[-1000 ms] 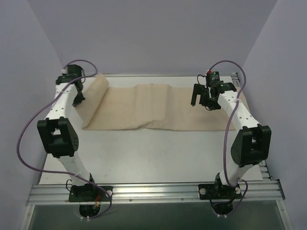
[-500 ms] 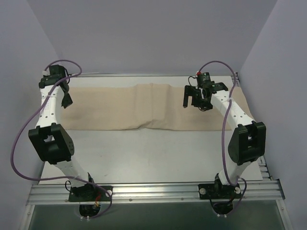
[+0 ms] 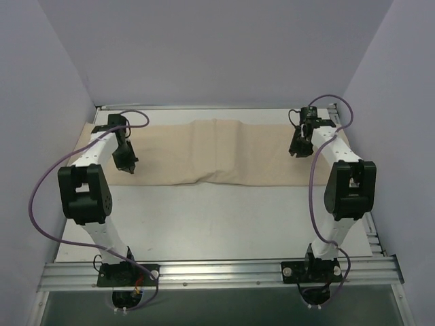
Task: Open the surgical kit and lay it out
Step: Open the surgical kit at the center of the board.
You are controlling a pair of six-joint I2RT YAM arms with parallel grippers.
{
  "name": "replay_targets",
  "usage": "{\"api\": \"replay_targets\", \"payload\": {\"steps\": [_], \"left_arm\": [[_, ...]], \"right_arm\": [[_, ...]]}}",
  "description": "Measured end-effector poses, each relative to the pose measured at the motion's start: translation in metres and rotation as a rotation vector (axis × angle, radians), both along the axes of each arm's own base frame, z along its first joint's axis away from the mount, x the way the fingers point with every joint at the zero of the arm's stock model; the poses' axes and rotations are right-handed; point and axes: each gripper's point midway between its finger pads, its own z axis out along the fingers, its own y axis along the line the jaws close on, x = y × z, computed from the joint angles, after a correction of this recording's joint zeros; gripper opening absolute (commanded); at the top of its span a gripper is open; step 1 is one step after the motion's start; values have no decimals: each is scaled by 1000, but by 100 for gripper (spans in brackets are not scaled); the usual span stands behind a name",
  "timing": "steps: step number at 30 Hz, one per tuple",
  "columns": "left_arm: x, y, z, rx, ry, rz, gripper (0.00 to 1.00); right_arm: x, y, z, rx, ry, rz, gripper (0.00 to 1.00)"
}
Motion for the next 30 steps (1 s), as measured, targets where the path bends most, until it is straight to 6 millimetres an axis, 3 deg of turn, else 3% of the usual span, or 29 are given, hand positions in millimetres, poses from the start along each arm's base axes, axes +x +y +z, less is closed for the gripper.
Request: {"api": "replay_targets", "payload": {"steps": [6,12,22,25,27,30], "left_arm": [[-12,-2,-51,-125,98,74,2],[-18,-2,-68,-170,145,109,2],[-28,-2,-70,-276,124,177,2],[-29,-1,-69,-282,123,180,4],[-30,0,-68,-279,120,177,10],[-32,2,-61,-271,105,173,21]], "right_arm": [[-18,-18,-36,-31,68,-43,18],[-49,-31,-81,-31,178,-80,17],[-56,-56,-81,35,134,-174,18],[-57,-57,-79,32,143,-166,31],[-56,-53,-74,21,153,-142,36],[-28,-32,-44,-6,88,-73,45]]}}
